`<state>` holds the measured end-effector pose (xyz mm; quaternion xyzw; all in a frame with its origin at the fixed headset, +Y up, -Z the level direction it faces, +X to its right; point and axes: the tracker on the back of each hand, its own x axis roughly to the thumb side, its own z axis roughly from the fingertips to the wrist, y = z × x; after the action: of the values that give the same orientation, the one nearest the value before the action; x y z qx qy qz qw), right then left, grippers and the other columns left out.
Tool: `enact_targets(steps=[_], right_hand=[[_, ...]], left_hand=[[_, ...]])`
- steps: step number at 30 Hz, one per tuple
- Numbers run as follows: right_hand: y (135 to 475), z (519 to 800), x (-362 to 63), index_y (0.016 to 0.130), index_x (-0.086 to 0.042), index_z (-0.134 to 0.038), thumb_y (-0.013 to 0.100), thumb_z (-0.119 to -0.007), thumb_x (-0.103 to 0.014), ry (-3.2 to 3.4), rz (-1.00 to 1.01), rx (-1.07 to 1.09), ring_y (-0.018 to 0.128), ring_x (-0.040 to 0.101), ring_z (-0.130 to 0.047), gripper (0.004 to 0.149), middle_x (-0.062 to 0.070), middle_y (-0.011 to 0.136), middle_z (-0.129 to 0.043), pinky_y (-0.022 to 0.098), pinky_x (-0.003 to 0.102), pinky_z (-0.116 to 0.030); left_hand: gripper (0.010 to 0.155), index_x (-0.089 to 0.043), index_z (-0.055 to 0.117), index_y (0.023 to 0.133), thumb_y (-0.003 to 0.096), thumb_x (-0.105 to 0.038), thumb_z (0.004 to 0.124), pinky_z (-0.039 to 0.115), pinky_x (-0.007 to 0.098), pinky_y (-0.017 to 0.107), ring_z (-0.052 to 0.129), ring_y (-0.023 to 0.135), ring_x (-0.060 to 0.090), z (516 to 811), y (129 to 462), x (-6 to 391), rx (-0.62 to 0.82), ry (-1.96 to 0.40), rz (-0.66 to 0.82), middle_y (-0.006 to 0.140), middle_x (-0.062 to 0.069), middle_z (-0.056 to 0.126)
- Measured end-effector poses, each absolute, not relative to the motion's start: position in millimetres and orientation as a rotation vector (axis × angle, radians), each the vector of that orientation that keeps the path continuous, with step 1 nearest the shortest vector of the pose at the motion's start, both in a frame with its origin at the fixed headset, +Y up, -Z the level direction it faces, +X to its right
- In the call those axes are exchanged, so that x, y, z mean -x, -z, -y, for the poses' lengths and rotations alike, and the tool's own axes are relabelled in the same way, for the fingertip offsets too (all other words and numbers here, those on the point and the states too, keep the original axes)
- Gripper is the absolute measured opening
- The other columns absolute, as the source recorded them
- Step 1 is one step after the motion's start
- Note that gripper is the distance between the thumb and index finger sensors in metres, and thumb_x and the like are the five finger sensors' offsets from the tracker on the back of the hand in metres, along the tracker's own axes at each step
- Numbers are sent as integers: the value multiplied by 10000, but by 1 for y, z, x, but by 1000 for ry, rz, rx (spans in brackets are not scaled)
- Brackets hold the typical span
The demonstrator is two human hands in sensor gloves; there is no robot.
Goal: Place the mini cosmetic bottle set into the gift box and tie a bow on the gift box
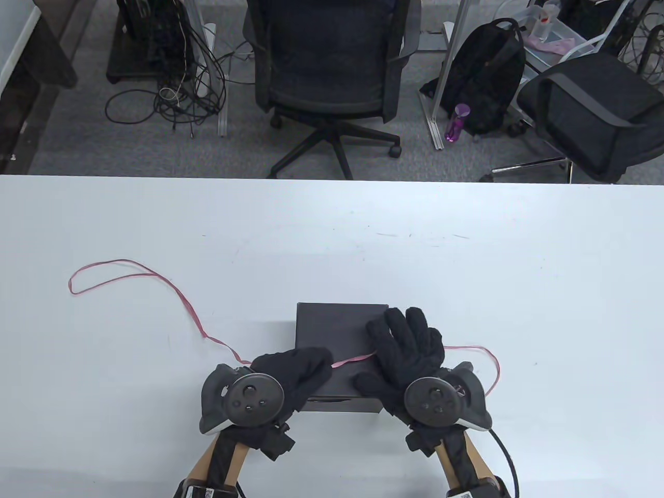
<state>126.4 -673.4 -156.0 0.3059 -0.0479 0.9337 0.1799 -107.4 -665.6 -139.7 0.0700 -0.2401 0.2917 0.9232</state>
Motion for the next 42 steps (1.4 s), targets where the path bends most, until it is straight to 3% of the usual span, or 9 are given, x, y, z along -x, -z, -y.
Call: enact_targets(steps=[3,7,10,13,17,20,23,30,42], right_hand=[[155,678,-117,1177,19,-398,576,-697,-463,-2684,131,-866,942,675,-180,826,408,1151,-301,559,879,-294],[154,675,-116,1142,-84,-545,607,-655,-354,-2616,149,-846,942,670,-222,610,396,1144,-367,558,872,-315],[153,669,-120,918,-54,-794,585,-623,-260,-2498,257,-821,957,637,-327,427,350,1118,-499,567,851,-369],[150,657,-128,868,-14,-796,566,-616,-230,-2403,351,-788,914,605,-579,413,337,1052,-646,598,749,-533],[156,650,-145,874,-36,-785,562,-609,-233,-2362,402,-693,572,295,-976,408,291,891,-845,440,496,-839],[165,654,-164,876,-58,-786,567,-609,-250,-2355,400,-577,306,142,-957,405,240,756,-933,284,375,-868],[170,656,-179,880,-70,-786,570,-608,-261,-2434,435,-483,188,84,-904,405,169,614,-975,184,315,-854],[182,670,-210,894,-75,-779,574,-606,-270,-2690,479,-284,137,73,-874,413,77,481,-958,129,287,-834],[203,723,-246,902,-83,-775,572,-602,-276,-2947,205,-14,122,75,-863,419,69,461,-953,108,280,-824]], left_hand=[[419,-292,821,878,547,-515,693,896,309,277,901,185,51,667,137,100,-133,-599,525,505,-183,898],[420,-298,815,884,548,-516,687,894,312,281,904,192,53,667,135,98,-148,-592,532,513,-182,897],[424,-297,812,888,551,-517,680,895,311,284,906,196,53,667,136,99,-146,-597,532,519,-182,897],[427,-294,813,889,554,-516,666,895,311,285,907,197,52,667,139,104,-148,-612,513,520,-180,899],[424,-297,816,882,555,-517,661,893,308,278,901,189,50,667,143,116,-164,-606,470,514,-181,898],[426,-293,824,875,551,-521,667,891,306,270,896,180,49,666,147,128,-173,-583,424,505,-179,901],[426,-291,830,868,549,-524,670,890,304,264,893,173,47,666,151,139,-166,-561,388,499,-180,902],[421,-293,841,853,543,-531,683,889,302,257,888,166,47,671,160,159,-124,-542,314,490,-180,904],[419,-292,845,843,533,-532,697,889,300,254,886,162,46,692,172,175,-60,-469,220,484,-182,904]])
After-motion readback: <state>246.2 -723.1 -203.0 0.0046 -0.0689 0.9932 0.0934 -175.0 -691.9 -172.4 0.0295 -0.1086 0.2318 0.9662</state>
